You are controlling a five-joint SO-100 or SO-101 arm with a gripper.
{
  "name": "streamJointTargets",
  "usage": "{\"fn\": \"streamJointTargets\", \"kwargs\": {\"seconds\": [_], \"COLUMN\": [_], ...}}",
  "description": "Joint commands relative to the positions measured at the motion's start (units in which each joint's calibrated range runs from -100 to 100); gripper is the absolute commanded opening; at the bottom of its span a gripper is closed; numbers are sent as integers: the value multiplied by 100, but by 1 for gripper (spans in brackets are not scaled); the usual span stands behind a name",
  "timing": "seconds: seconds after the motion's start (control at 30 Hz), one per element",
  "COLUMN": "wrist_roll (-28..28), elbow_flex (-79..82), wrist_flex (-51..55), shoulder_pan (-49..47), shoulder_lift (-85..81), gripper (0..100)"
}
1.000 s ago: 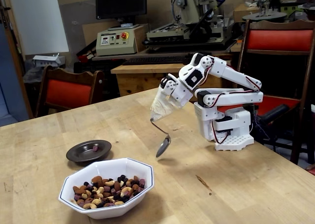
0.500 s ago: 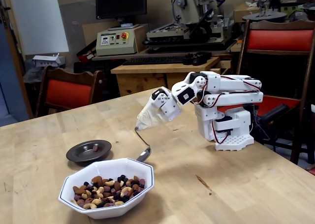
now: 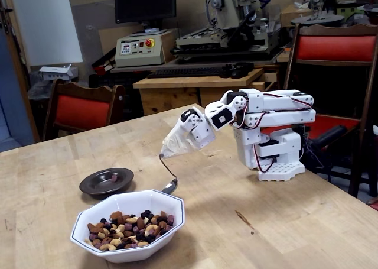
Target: Use spoon to take food
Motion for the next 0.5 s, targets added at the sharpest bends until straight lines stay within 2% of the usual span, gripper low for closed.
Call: {"fn": "streamJointTargets", "kwargs": {"seconds": [0.0, 0.23, 0.47], "wrist_roll": [15, 20, 20], "elbow_flex": [103, 103, 103], "wrist_flex": [473, 1161, 1208], "shoulder_pan": [10, 3, 3], "shoulder_lift": [34, -17, -17], "gripper": [5, 4, 4]}}
